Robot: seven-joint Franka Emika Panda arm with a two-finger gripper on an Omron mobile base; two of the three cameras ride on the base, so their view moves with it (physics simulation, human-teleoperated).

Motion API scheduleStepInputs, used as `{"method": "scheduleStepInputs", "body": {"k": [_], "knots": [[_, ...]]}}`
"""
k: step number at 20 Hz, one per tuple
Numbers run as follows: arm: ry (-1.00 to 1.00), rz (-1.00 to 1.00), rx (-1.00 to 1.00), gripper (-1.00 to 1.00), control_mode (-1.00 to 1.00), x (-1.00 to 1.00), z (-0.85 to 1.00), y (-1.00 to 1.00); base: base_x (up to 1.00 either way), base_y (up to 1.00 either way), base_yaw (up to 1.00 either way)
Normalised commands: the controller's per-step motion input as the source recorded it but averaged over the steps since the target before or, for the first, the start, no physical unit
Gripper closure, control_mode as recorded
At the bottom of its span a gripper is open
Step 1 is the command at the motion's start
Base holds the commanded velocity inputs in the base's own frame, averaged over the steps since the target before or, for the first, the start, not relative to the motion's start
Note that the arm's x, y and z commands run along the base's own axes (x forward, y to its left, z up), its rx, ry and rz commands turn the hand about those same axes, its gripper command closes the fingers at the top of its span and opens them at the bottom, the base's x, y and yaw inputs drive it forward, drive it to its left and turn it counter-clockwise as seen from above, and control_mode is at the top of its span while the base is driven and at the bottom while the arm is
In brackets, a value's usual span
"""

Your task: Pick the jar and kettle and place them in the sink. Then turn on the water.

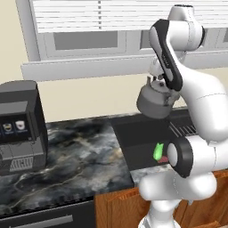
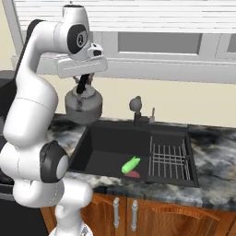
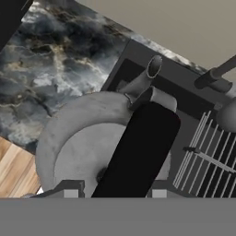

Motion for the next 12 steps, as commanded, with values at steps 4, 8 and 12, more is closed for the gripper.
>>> {"method": "scheduleStepInputs", "body": {"k": [4,8,12], "knots": [[0.0,0.0,0.0,1.0,1.0,0.0,0.0,0.0,0.06,0.0,0.0],[0.0,0.0,0.0,1.0,-1.0,0.0,-0.01,0.0,0.0,0.0,0.0],[0.0,0.0,0.0,1.0,-1.0,0.23,-0.17,0.0,0.0,0.0,0.0]]}}
